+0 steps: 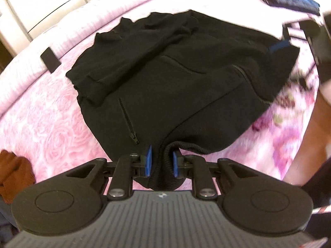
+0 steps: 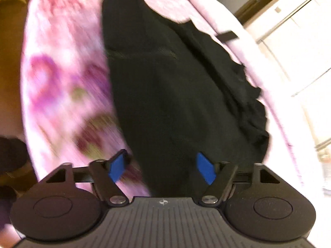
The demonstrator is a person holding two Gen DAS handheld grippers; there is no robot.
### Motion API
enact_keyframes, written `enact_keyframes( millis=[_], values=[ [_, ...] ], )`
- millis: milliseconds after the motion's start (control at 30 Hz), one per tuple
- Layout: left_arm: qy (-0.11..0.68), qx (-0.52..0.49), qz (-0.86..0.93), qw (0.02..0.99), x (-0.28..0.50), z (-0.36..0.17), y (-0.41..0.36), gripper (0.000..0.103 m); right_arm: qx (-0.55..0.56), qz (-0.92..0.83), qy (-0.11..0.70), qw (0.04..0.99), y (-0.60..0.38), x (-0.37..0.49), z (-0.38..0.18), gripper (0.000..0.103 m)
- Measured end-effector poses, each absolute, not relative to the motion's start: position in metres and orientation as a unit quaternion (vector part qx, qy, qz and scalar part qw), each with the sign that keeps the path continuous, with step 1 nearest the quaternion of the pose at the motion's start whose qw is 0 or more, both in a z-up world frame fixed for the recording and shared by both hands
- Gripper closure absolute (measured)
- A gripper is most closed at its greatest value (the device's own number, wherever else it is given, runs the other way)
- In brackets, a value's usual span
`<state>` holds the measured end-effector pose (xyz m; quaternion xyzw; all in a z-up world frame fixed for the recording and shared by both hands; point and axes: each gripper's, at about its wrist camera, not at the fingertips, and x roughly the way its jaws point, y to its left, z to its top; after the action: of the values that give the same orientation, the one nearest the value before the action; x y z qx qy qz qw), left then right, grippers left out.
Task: Fold clothes
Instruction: 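Grasp the jacket hem with both grippers, then lift the hem with both grippers toward the collar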
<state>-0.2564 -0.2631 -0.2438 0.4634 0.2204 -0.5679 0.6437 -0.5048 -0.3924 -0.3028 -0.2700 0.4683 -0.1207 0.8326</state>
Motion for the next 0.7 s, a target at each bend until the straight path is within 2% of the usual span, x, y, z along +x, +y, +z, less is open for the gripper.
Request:
enact_keyframes(
  millis=[233,300,500,600,700],
  values=[
    [0.218,0.500,-0.560,0.624,-0.262,-0.256,-0.270,0.084,-0.312,-0.141,0.491,0.801,-0.422,-0.530,-0.308,0.055],
    [0.217,0.522,-0.557,0.609,-0.265,-0.268,-0.272,0.084,-0.317,-0.126,0.496,0.799,-0.421,-0.528,-0.308,0.064],
    [0.223,0.531,-0.552,0.602,-0.267,-0.280,-0.274,0.083,-0.304,-0.121,0.514,0.793,-0.423,-0.518,-0.314,0.066],
    [0.219,0.537,-0.552,0.598,-0.267,-0.284,-0.274,0.082,-0.277,-0.115,0.527,0.795,-0.425,-0.517,-0.312,0.077],
    [0.208,0.549,-0.550,0.594,-0.269,-0.288,-0.274,0.076,-0.252,-0.111,0.543,0.794,-0.429,-0.511,-0.309,0.081]
  ],
)
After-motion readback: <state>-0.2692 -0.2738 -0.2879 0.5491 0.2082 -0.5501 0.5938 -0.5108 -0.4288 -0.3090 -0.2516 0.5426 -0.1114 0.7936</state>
